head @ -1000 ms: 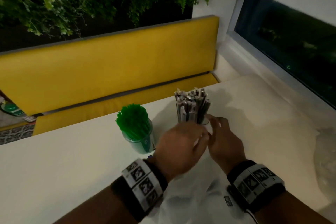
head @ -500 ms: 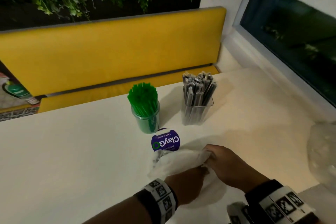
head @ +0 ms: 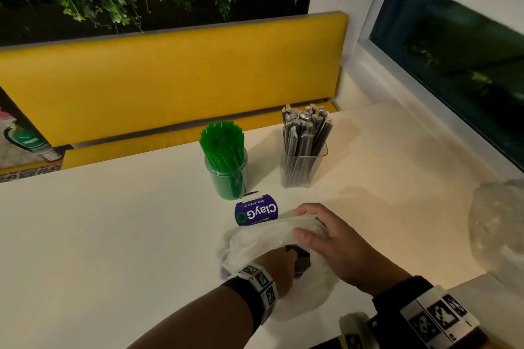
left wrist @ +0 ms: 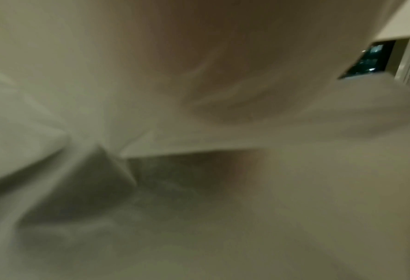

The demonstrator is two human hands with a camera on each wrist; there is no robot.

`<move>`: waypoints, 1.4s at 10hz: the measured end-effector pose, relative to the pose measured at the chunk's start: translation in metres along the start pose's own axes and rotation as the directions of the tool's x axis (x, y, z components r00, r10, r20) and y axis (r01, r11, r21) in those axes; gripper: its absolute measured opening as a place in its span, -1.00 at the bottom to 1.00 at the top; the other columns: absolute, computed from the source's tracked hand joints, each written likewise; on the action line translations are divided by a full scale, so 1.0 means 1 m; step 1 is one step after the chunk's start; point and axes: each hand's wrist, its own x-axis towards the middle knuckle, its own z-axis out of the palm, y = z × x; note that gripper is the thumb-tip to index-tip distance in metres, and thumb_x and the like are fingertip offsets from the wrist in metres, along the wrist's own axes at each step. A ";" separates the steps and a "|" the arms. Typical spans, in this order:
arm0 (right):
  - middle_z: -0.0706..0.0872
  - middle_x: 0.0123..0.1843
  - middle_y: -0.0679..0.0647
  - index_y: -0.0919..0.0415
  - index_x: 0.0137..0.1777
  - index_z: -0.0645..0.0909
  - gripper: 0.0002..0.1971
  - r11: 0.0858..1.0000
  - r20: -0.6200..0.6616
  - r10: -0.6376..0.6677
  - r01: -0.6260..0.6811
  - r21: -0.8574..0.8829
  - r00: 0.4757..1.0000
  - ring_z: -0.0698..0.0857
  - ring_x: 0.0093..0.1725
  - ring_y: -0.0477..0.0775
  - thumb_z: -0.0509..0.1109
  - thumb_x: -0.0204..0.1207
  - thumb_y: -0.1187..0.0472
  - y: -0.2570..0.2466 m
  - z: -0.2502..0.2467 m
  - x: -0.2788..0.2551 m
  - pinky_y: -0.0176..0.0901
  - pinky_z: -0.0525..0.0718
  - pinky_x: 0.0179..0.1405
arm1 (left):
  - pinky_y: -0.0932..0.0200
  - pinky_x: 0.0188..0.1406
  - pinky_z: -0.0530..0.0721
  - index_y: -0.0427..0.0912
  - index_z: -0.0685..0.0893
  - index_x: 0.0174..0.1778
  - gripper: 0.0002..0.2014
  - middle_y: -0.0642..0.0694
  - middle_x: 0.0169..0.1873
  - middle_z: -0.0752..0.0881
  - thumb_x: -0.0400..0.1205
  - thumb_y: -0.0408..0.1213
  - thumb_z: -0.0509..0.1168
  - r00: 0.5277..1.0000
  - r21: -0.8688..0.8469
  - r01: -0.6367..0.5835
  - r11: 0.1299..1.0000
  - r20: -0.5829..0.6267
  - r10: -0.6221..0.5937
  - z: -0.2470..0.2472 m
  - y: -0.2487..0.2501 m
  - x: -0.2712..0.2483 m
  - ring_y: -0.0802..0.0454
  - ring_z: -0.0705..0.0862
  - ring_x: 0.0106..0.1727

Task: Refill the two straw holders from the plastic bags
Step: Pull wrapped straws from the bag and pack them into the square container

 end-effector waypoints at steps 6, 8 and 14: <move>0.77 -0.03 -0.24 -0.16 0.09 0.63 -0.57 0.970 -0.117 0.029 -0.056 -0.238 0.993 0.72 -0.02 -0.23 0.71 0.27 0.09 0.027 -0.033 0.022 -0.34 0.69 -0.07 | 0.47 0.06 0.43 -0.07 0.58 0.11 -0.69 0.20 -0.02 0.61 0.50 -0.12 0.45 0.988 0.071 -0.122 0.990 -0.083 0.127 -0.078 0.040 -0.040 0.34 0.55 -0.11; 0.72 0.10 -0.09 -0.19 0.08 0.68 -0.48 0.973 -0.088 -0.044 0.022 -0.231 0.995 0.73 -0.01 -0.09 0.37 0.41 0.53 0.022 -0.043 0.027 -0.27 0.68 -0.04 | 0.02 0.23 0.51 -0.14 0.53 -0.08 -0.89 -0.34 0.09 0.70 0.68 -0.30 0.10 0.984 -0.189 -0.170 0.967 -0.079 0.158 -0.068 0.011 -0.016 -0.27 0.64 0.19; 0.56 -0.10 -0.02 -0.03 0.14 0.41 -0.50 0.474 -0.317 -0.020 -0.270 -0.838 0.948 0.62 -0.10 0.10 -0.21 0.59 -0.30 0.022 -0.057 0.069 0.03 0.63 -0.06 | -0.13 0.09 0.77 -0.15 0.78 -0.11 -0.88 -0.22 -0.22 0.78 0.56 -0.45 0.39 0.763 -0.754 -0.646 0.122 -0.642 0.075 -0.207 0.030 -0.057 -0.16 0.76 -0.10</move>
